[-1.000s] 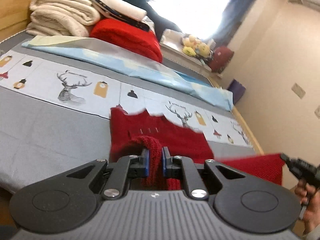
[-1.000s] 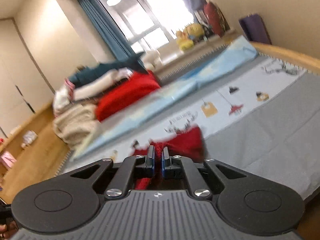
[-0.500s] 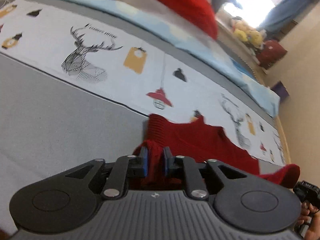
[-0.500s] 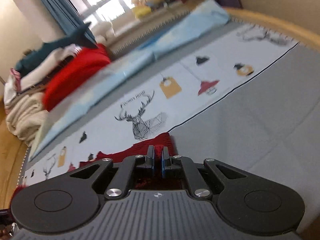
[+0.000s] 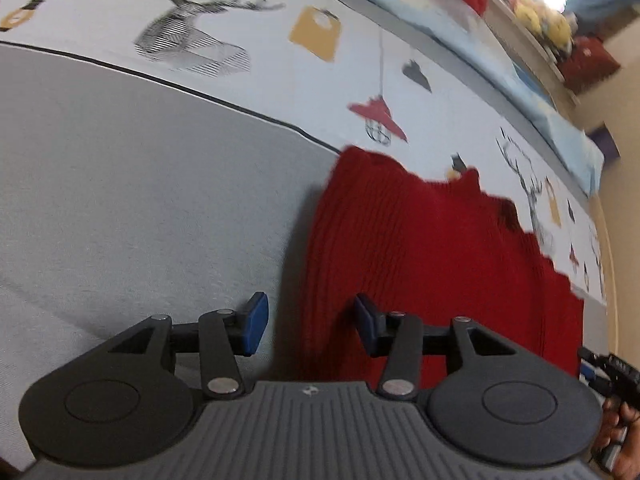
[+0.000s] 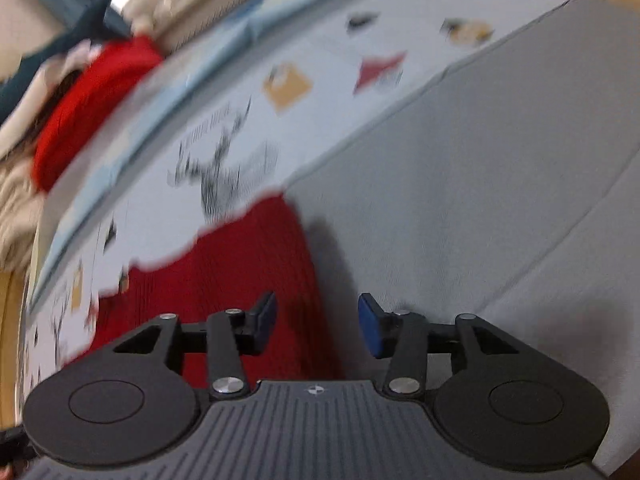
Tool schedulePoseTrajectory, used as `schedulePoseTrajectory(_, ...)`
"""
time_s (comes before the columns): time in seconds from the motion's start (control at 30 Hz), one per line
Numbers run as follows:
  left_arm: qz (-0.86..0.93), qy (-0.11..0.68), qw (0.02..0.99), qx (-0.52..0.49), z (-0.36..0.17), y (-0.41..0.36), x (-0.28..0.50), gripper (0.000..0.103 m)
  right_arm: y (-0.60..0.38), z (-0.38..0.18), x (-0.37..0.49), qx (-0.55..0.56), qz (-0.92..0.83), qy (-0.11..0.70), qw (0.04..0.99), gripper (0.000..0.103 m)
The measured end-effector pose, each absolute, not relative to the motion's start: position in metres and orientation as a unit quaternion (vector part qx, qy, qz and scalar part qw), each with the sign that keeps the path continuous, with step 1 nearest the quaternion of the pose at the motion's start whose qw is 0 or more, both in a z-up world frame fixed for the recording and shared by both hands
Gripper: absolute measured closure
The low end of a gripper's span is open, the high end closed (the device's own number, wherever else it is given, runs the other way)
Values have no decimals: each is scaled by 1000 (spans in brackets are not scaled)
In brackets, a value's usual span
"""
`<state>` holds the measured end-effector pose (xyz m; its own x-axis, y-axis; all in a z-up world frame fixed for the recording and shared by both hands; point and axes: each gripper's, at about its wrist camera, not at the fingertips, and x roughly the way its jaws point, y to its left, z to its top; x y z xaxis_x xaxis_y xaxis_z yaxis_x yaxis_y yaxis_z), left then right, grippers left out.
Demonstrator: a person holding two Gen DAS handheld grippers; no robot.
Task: Fold small clothes
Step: 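Grasp the hem with both tools and lift it toward the collar, then lay the hem over the collar with both tools and release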
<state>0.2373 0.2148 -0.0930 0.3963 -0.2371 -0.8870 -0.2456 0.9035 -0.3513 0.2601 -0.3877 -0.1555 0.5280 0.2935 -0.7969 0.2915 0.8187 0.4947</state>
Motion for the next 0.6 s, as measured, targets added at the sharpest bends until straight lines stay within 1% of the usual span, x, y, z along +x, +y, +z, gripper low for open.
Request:
schedulePoseTrajectory(0.1, -1, 554, 804, -215, -99, 207, 241, 49, -378, -153, 262, 281, 11, 480, 831, 55)
schedulePoseTrajectory(0.17, 12, 540, 815, -209, -97, 204, 242, 51, -371, -151, 262, 275, 22, 480, 833, 61)
schedulePoseTrajectory(0.23, 11, 529, 821, -214, -95, 200, 244, 63, -361, -147, 262, 247, 26, 474, 845, 80)
schedulePoseTrajectory(0.27, 11, 522, 826, -213, -93, 198, 244, 83, -358, -143, 261, 228, 24, 466, 855, 88)
schedulePoseTrajectory(0.3, 9, 516, 831, -206, -90, 194, 244, 91, -355, -138, 260, 215, 26, 454, 864, 91)
schedulePoseTrajectory(0.43, -1, 469, 871, -149, -66, 183, 238, 92, -359, -120, 256, 223, 22, 400, 889, 93)
schedulePoseTrajectory(0.53, 0, 408, 899, -158, -42, 186, 230, 93, -362, -99, 247, 222, 19, 343, 912, 93)
schedulePoseTrajectory(0.6, 6, 370, 917, -147, -30, 182, 227, 93, -363, -88, 242, 224, 13, 313, 923, 93)
